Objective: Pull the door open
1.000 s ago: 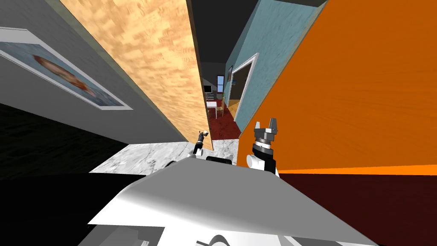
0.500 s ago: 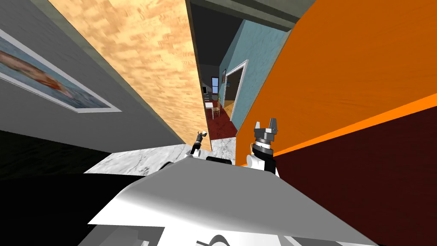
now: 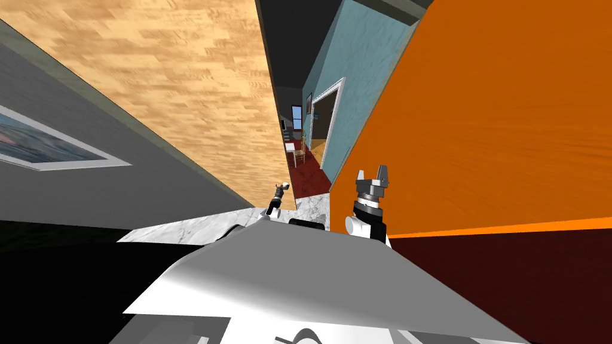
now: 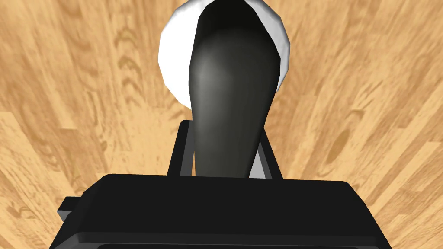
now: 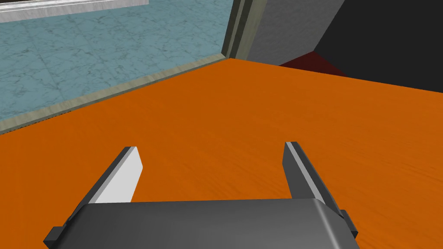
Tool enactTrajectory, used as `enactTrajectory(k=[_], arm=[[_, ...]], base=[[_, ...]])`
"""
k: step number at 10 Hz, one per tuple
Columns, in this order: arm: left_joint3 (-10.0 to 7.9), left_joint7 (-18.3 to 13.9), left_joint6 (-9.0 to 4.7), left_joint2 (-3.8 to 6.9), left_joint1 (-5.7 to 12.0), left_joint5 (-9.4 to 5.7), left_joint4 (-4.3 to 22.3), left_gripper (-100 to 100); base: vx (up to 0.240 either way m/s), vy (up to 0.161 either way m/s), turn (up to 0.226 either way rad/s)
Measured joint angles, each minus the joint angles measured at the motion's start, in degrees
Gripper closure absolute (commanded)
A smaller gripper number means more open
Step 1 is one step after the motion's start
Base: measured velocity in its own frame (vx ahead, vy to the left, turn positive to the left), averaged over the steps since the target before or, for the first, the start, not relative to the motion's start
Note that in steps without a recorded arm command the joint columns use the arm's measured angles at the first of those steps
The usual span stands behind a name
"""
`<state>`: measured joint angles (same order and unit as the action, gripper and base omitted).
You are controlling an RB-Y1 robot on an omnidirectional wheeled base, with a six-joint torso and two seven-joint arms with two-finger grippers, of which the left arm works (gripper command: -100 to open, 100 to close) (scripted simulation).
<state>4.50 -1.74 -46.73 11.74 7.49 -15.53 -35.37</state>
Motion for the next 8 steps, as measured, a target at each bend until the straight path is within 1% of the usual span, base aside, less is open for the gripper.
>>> enactTrajectory(k=[1,2,3,5,6,7,8], arm=[[-0.08,-0.1,-0.09,0.10,0.22,-0.04,-0.1,100],[-0.19,-0.3,-0.12,0.57,-0.03,-0.12,-0.8,100],[-0.20,-0.5,-0.36,0.88,0.10,-0.15,-0.7,100],[0.17,-1.6,-1.26,1.66,0.01,-0.08,0.8,100],[0.26,-2.0,-1.24,2.08,-0.80,-0.11,0.3,100],[0.37,-2.6,-2.11,2.65,-0.87,-0.13,1.4,100],[0.51,-3.6,-2.34,3.82,-2.16,-0.21,0.5,100]], base=[[-0.063,0.014,-0.124],[-0.150,0.023,-0.103],[-0.172,0.026,-0.140],[-0.186,0.003,-0.106],[-0.176,-0.020,-0.150],[-0.164,-0.041,-0.212],[-0.146,-0.032,-0.189]])
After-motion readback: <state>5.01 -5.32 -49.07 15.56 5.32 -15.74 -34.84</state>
